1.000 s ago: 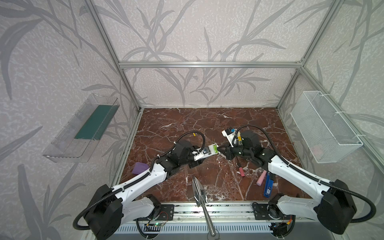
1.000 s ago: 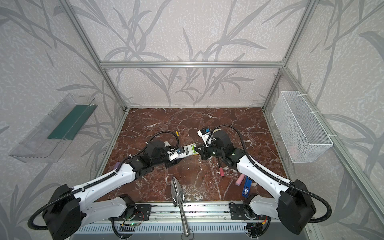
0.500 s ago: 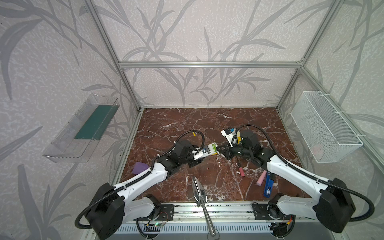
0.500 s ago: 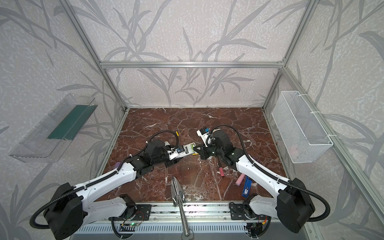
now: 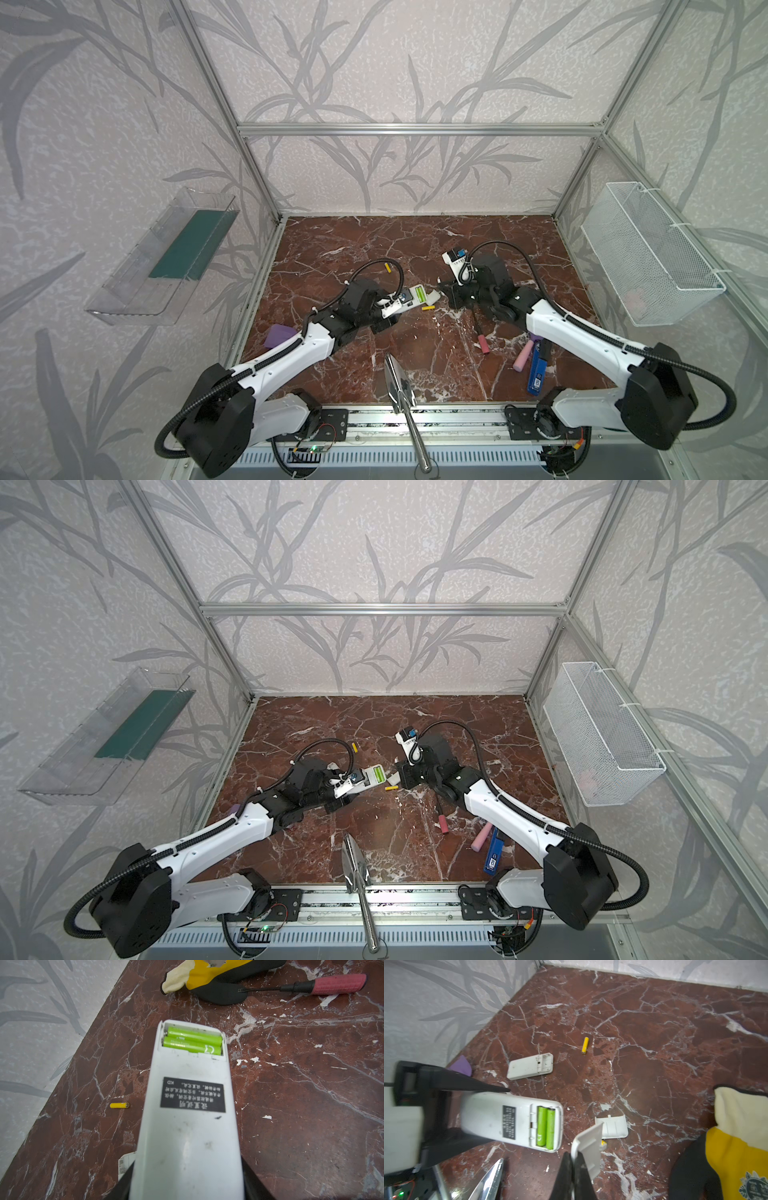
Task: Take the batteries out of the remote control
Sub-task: 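Carry the white battery cover away with the right gripper and drop it on the table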
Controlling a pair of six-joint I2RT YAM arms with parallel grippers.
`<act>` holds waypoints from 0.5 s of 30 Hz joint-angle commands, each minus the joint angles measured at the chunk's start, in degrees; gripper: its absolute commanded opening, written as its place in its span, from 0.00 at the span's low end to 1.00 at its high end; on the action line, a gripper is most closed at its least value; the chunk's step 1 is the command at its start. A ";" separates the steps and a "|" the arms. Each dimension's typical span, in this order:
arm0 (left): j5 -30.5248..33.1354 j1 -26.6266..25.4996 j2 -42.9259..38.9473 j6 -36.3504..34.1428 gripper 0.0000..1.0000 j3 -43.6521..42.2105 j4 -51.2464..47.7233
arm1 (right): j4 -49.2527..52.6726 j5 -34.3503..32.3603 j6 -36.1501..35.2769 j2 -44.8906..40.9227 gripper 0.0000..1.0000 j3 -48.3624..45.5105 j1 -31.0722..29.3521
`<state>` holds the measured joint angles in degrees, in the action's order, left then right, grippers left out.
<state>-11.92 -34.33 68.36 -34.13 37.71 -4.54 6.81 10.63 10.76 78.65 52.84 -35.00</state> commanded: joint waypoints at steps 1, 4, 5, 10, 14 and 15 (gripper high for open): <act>-0.82 0.16 0.00 -1.71 0.28 -0.42 -0.62 | 2.19 -7.52 -1.40 4.70 0.00 2.18 0.87; -1.19 0.14 0.10 -1.99 0.28 -0.45 -0.96 | 0.99 -10.34 -0.89 9.08 0.00 3.37 1.77; -1.65 0.20 0.26 -2.21 0.28 -0.45 -1.15 | 0.68 -11.06 -0.76 10.40 0.00 3.80 2.11; -3.68 -0.49 1.38 -3.14 0.28 -0.27 -2.41 | 0.02 -14.16 -0.46 16.86 0.00 6.84 2.82; -4.29 -1.15 2.21 -3.93 0.28 0.20 -3.46 | 0.19 -15.29 0.01 21.91 0.00 9.00 2.98; -4.65 -1.33 2.41 -4.18 0.28 0.25 -3.58 | 0.13 -15.37 0.24 22.91 0.00 9.44 3.09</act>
<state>-14.31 -35.16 70.35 -36.58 37.65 -6.96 7.31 -2.61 10.63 99.26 60.55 -32.21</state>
